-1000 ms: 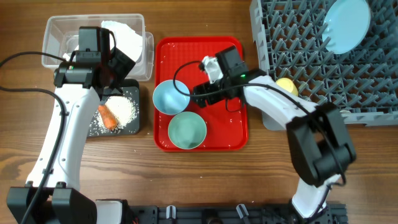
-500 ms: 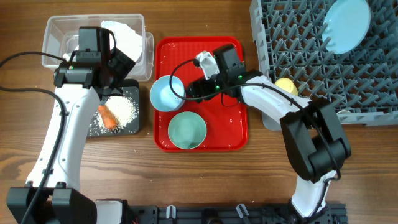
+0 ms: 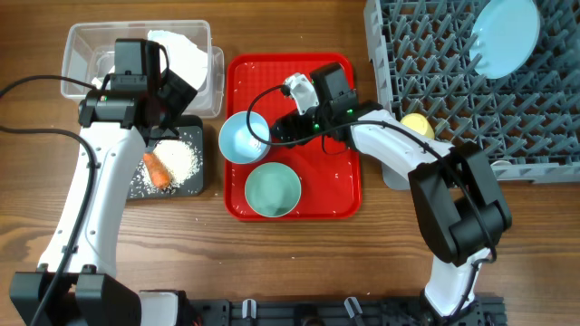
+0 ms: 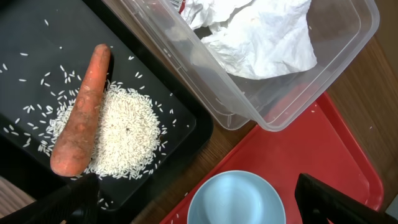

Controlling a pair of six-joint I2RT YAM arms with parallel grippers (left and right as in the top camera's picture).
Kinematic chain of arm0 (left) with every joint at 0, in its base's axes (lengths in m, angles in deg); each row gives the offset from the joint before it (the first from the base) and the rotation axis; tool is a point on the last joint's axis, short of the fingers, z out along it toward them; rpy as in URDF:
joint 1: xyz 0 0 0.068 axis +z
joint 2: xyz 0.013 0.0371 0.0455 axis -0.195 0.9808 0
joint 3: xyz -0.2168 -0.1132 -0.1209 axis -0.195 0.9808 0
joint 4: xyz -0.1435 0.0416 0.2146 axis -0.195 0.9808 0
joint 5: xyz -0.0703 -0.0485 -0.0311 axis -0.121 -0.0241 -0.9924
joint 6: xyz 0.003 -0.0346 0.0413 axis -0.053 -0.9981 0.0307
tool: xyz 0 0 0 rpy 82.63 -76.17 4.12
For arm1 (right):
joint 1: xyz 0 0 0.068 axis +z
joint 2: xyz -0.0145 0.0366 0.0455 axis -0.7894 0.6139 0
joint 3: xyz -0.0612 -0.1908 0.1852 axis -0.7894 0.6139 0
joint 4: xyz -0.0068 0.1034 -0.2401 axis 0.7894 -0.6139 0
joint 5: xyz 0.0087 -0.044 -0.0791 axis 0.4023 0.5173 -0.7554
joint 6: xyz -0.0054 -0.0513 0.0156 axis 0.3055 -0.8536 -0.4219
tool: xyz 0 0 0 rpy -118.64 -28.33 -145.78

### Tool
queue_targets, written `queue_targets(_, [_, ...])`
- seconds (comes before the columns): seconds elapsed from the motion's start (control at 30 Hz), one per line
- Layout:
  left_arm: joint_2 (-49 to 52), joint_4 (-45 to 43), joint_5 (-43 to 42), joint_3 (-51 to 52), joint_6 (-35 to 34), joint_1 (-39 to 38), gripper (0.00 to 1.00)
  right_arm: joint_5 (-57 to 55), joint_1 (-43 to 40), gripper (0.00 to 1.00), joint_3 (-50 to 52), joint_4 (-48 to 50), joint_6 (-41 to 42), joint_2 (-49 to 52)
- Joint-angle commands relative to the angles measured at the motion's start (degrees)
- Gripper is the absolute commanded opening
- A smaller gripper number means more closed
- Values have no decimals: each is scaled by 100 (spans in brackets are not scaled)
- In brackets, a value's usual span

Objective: Sort waste into correct bins and load items into the dishwasher rack
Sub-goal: 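Reach the right gripper to the light-blue bowl and grasp its rim, then carry the blue bowl right and place it in the rack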

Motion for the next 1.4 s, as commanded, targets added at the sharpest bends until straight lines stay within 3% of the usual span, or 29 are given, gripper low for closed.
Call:
queue_targets(0.0, [48, -11, 13, 26, -57, 11, 100, -422, -20, 81, -170, -46, -59, -238])
queue_targets(0.1, [48, -11, 13, 26, -57, 11, 100, -938, -20, 82, -175, -90, 72, -378])
queue_targets(0.37, [48, -11, 13, 26, -57, 11, 100, -693, 61, 81, -179, -96, -227, -409])
queue_targets(0.7, [48, -11, 13, 26, -57, 11, 100, -935, 378, 74, -179, -101, -544, 415])
queue_targets(0.87, [48, -11, 13, 26, -57, 11, 100, -1279, 339, 51, -181, -83, -393, 503])
queue_targets(1.0, [48, -11, 13, 26, -55, 11, 100, -1722, 271, 14, -181, -85, 66, 409])
queue_targets(1.03, [48, -11, 13, 26, -57, 11, 100, -1751, 234, 10, -181, -105, 101, 354])
queue_targets(1.27, [48, -11, 13, 26, -57, 11, 100, -1753, -52, 10, -181, -254, 61, -251])
queue_targets(1.37, [48, -11, 13, 26, -57, 11, 100, -2059, -160, 4, -181, -369, 79, -640])
